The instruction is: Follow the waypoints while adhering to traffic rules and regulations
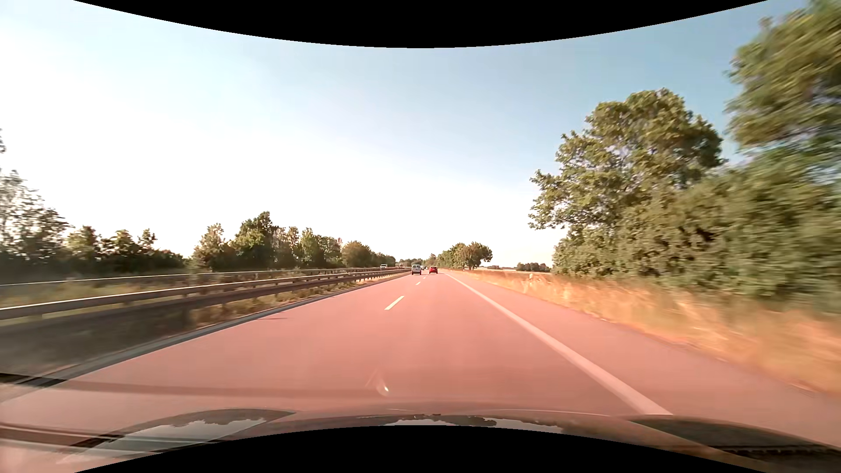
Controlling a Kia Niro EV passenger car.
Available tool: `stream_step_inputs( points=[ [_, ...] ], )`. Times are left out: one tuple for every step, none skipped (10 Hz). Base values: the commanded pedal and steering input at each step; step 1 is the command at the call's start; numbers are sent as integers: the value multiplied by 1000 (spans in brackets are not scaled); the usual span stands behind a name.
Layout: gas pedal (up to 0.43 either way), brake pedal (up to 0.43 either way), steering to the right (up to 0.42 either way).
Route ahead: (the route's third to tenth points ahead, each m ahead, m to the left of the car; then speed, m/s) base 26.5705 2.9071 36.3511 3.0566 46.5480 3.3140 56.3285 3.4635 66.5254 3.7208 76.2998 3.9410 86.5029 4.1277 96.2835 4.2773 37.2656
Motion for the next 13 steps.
stream_step_inputs(
  points=[
    [358, 6, -2],
    [350, 6, -2],
    [350, 6, -2],
    [339, 6, -2],
    [339, 6, -2],
    [339, 6, -2],
    [339, 6, -2],
    [339, 6, -2],
    [331, 6, -2],
    [331, 6, -2],
    [331, 6, -2],
    [319, 6, -2],
    [311, 6, -2]
  ],
)
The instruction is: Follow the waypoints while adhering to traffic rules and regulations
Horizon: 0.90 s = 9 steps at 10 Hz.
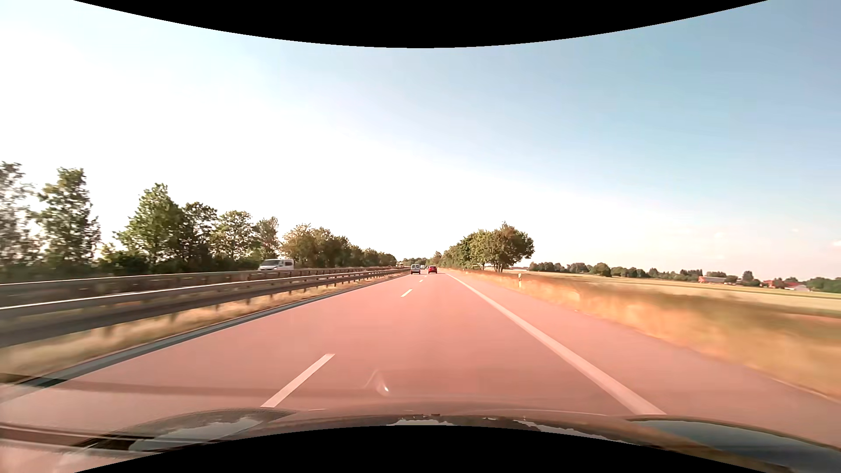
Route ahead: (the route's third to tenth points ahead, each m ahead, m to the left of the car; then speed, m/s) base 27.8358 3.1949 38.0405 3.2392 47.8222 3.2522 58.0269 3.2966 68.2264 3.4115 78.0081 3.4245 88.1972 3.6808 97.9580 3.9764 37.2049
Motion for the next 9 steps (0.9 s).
stream_step_inputs(
  points=[
    [299, 6, -1],
    [299, 6, -1],
    [299, 6, -1],
    [299, 6, -1],
    [299, 6, -1],
    [299, 6, -1],
    [299, 6, -2],
    [299, 6, -2],
    [299, 6, -1]
  ],
)
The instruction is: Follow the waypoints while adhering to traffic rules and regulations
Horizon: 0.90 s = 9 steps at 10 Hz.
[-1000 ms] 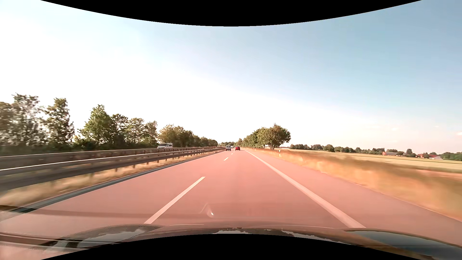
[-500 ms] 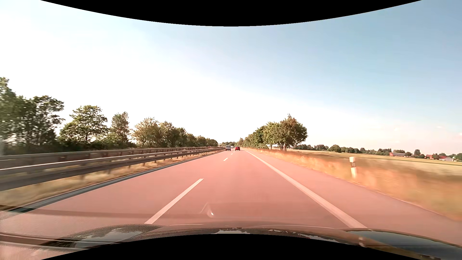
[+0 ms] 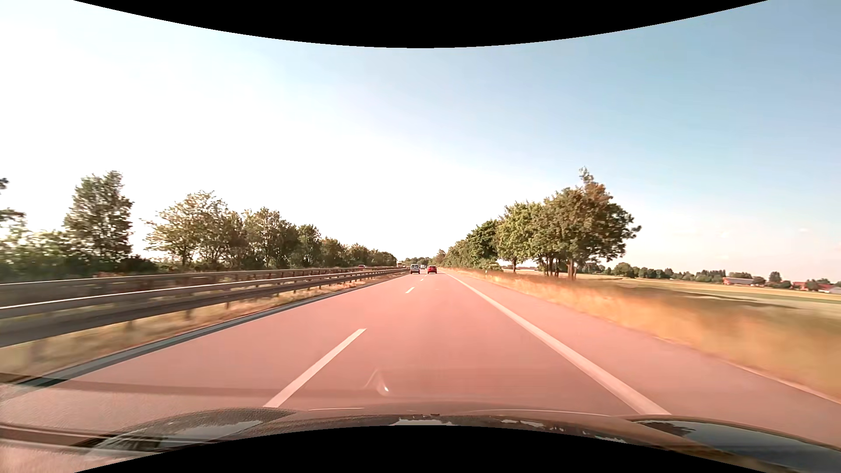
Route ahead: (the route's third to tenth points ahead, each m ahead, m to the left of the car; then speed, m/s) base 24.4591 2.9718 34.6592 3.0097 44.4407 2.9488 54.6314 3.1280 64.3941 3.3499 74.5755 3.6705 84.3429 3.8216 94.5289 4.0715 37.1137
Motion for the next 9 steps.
stream_step_inputs(
  points=[
    [299, 6, -1],
    [299, 6, -2],
    [287, 6, -2],
    [287, 6, -2],
    [287, 6, -1],
    [287, 6, -2],
    [287, 6, -1],
    [287, 6, -1],
    [287, 6, -1]
  ],
)
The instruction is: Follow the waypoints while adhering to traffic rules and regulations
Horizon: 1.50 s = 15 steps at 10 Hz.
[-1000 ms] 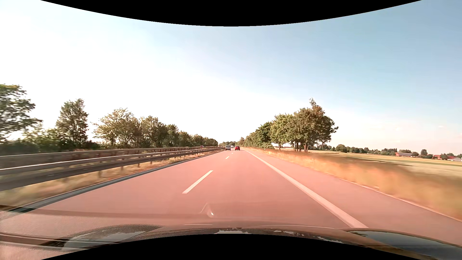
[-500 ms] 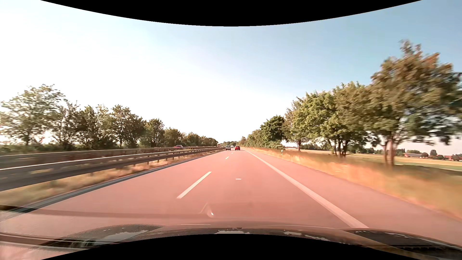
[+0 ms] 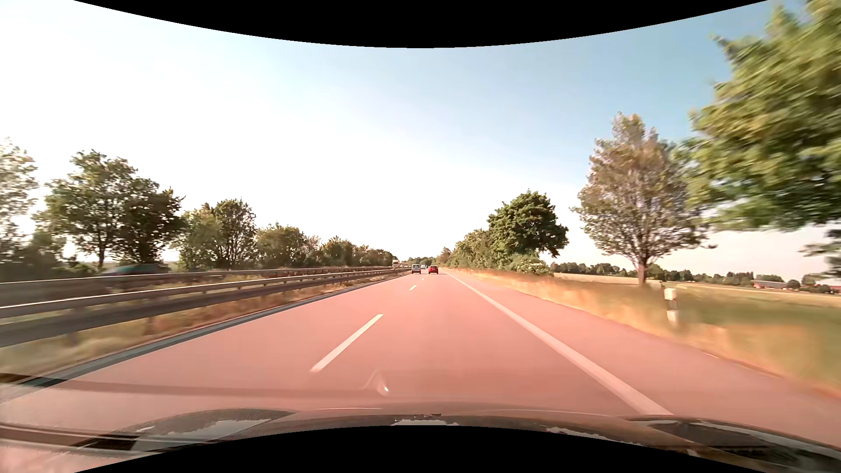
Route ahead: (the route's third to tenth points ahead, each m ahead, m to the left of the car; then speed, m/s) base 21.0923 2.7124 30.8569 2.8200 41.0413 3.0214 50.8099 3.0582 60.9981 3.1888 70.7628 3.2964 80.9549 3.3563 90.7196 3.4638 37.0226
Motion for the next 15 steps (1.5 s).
stream_step_inputs(
  points=[
    [287, 6, -1],
    [287, 6, -1],
    [287, 6, -1],
    [287, 6, -1],
    [287, 6, -1],
    [287, 6, -1],
    [287, 6, -1],
    [287, 6, -1],
    [287, 6, -1],
    [287, 6, -1],
    [287, 6, -1],
    [287, 6, -1],
    [287, 6, -1],
    [287, 6, -1],
    [299, 6, -1]
  ],
)
